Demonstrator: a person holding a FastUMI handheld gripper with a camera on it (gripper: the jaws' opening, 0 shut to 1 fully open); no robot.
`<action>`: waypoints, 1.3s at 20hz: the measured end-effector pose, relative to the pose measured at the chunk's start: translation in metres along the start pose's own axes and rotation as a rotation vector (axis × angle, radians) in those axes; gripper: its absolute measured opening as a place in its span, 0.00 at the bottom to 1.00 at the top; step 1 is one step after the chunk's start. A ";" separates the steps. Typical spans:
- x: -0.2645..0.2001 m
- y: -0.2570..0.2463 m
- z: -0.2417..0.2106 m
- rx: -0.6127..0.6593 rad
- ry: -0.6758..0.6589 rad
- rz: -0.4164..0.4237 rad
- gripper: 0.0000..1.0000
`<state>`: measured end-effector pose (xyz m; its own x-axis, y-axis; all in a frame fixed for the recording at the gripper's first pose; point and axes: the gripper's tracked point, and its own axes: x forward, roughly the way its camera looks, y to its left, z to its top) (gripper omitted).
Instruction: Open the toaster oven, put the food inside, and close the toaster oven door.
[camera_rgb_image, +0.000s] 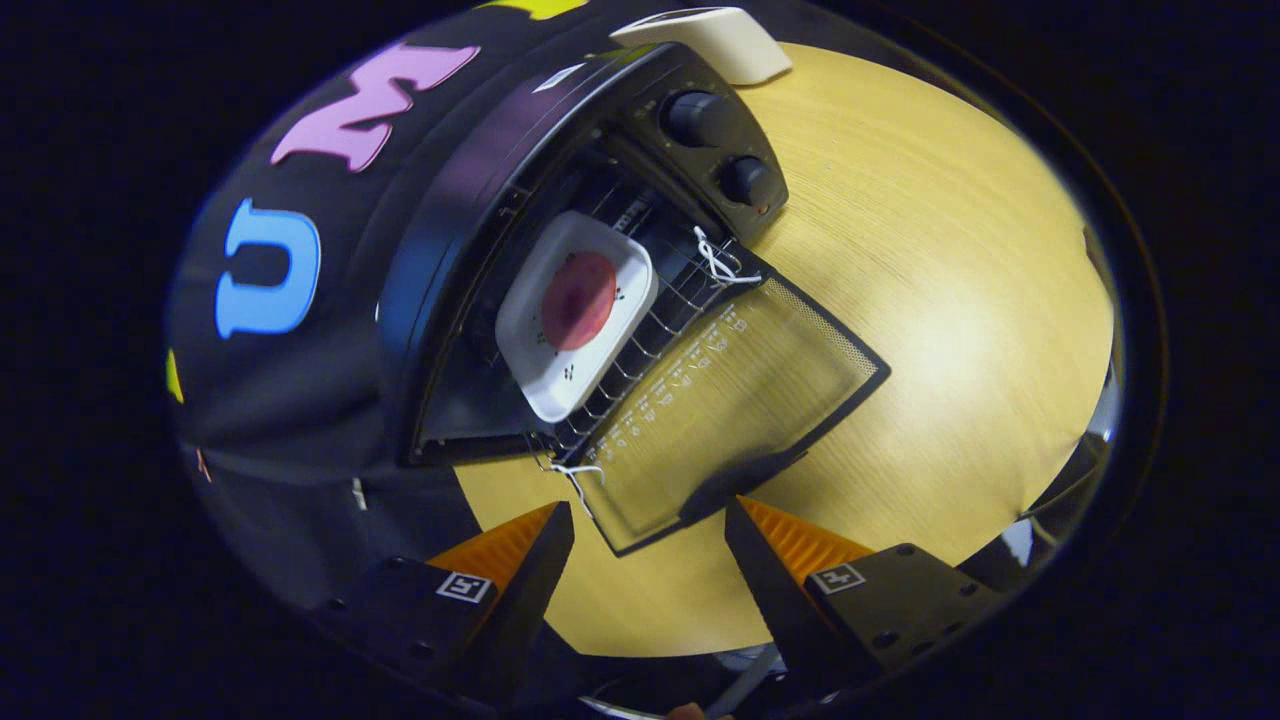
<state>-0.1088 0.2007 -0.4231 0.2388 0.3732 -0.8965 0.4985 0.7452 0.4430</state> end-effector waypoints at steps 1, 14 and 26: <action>-0.002 -0.011 -0.006 -0.073 0.002 -0.037 0.99; 0.047 -0.072 -0.055 -0.602 0.087 -0.246 0.99; 0.077 -0.063 -0.028 -0.655 -0.003 -0.316 0.99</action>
<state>-0.1456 0.1975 -0.5196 0.1687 0.0845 -0.9820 -0.0567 0.9955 0.0759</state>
